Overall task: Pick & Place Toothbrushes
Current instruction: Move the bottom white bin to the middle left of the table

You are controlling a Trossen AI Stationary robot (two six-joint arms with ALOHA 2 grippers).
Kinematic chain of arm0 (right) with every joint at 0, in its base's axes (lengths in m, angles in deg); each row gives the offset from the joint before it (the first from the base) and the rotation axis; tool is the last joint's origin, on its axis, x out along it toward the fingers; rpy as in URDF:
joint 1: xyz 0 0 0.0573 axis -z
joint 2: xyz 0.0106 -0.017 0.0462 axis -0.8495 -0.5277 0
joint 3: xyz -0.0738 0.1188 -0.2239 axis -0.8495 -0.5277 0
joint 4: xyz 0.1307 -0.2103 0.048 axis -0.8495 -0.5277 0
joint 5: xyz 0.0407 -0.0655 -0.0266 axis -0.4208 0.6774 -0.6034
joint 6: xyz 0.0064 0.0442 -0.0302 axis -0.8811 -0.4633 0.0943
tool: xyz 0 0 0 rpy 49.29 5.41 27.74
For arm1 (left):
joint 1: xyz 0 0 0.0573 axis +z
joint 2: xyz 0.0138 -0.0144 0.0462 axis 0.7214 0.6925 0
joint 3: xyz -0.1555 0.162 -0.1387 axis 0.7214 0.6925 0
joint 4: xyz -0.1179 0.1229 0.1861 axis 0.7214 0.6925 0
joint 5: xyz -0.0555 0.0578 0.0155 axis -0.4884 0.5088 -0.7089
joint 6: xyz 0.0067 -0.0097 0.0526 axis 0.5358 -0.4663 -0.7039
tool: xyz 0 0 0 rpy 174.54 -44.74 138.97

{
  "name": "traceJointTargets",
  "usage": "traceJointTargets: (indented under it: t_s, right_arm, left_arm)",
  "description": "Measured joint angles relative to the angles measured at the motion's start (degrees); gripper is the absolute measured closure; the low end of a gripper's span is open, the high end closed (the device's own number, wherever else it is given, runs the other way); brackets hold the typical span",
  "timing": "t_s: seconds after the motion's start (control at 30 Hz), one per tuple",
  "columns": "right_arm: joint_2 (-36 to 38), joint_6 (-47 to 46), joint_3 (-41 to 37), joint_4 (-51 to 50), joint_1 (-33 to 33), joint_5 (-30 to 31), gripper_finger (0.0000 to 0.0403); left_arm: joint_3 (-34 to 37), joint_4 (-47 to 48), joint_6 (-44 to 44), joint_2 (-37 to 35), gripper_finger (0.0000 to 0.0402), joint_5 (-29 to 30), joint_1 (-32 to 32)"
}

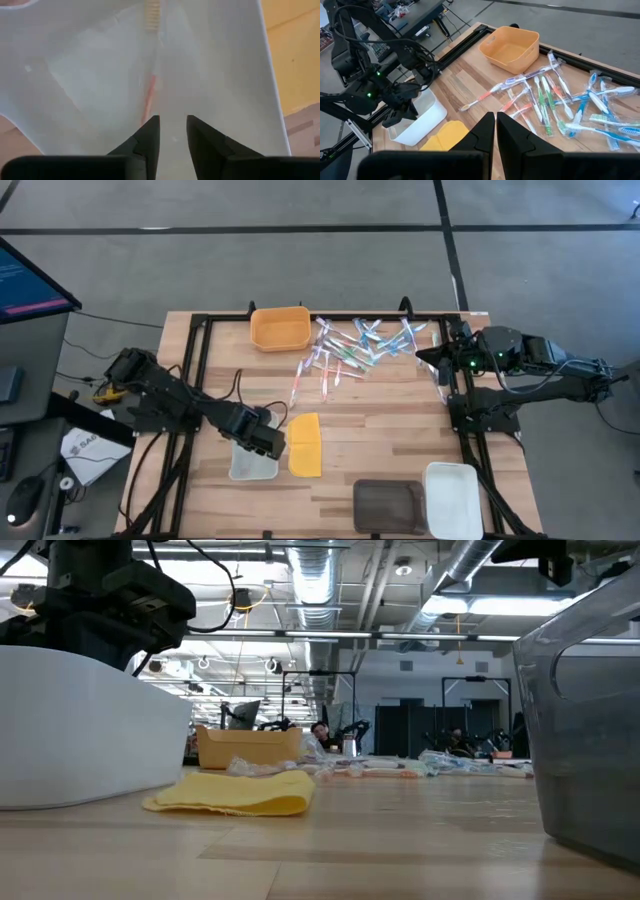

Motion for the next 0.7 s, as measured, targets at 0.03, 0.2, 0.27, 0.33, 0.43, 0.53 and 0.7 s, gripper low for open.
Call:
traceJointTargets:
  t_s: [0.03,0.2,0.27,0.33,0.43,0.53,0.7]
  right_arm:
    - [0.0,0.1,0.0,0.0,0.0,0.0,0.0386]
    - [0.0,0.1,0.0,-0.1,0.0,0.0,0.0386]
    - [0.0,0.1,0.0,-0.5,0.0,0.0,0.0386]
    - [0.0,0.1,0.0,-0.9,0.0,0.0,0.0386]
    - [0.0,0.1,0.0,-1.3,0.0,0.0,0.0386]
    - [0.0,0.1,0.0,-1.3,0.0,0.0,0.0386]
    - [0.0,0.1,0.0,-1.3,0.0,0.0,0.0386]
  left_arm:
    - [0.0,0.0,0.0,0.0,0.0307,0.0,0.0]
    - [0.0,0.1,0.0,0.0,0.0303,-1.8,0.0]
    - [0.0,0.1,0.0,-0.3,0.0303,-3.4,0.0]
    - [0.0,0.1,0.1,-1.5,0.0303,-4.5,0.0]
    - [0.0,-0.3,0.6,-4.6,0.0302,-4.1,0.0]
    - [0.0,-0.8,3.0,-8.9,0.0302,-0.2,0.0]
    - [0.0,-4.1,6.1,-17.4,0.0302,12.7,0.0]
